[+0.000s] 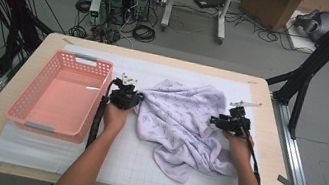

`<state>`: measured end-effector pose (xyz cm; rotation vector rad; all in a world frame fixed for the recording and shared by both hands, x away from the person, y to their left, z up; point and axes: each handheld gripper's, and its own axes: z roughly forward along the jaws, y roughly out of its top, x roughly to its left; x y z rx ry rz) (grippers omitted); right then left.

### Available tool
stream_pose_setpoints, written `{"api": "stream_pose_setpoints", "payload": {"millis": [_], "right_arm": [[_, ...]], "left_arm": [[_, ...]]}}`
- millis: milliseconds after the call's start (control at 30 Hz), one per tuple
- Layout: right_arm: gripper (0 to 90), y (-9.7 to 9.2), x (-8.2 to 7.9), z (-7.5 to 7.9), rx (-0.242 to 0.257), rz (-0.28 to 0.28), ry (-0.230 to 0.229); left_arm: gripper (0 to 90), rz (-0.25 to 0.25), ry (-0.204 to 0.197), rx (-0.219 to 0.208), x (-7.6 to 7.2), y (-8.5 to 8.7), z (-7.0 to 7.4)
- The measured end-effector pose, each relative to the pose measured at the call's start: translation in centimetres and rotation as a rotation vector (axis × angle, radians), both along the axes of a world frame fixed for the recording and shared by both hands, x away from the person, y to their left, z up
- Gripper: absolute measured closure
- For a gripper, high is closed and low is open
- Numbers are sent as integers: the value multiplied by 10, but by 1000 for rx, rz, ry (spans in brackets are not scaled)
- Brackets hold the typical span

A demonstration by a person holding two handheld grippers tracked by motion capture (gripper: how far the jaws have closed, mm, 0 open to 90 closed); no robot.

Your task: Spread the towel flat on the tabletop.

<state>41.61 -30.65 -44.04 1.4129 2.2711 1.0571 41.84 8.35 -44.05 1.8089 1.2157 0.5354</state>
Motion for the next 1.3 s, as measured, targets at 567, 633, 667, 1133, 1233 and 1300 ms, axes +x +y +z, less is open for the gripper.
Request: {"api": "stream_pose_setpoints", "payload": {"millis": [567,633,667,1133,1233,1300], "right_arm": [[848,-46,23,30,-325,-339,-266],[784,-53,22,33,-276,-342,-259],[729,-53,20,33,-259,-336,-263],[605,-32,-43,53,-82,-42,-304],[602,-26,-61,51,-59,27,-300],[604,-26,-70,48,-31,56,-295]], "left_arm": [[416,-93,49,-80,-18,-5,2],[416,-131,48,-85,-21,-9,4],[416,-161,48,-89,-24,-12,6],[417,-257,95,-49,-57,-33,-8],[470,-258,83,30,-63,-42,-10],[620,-249,68,62,-64,-43,-9]]}}
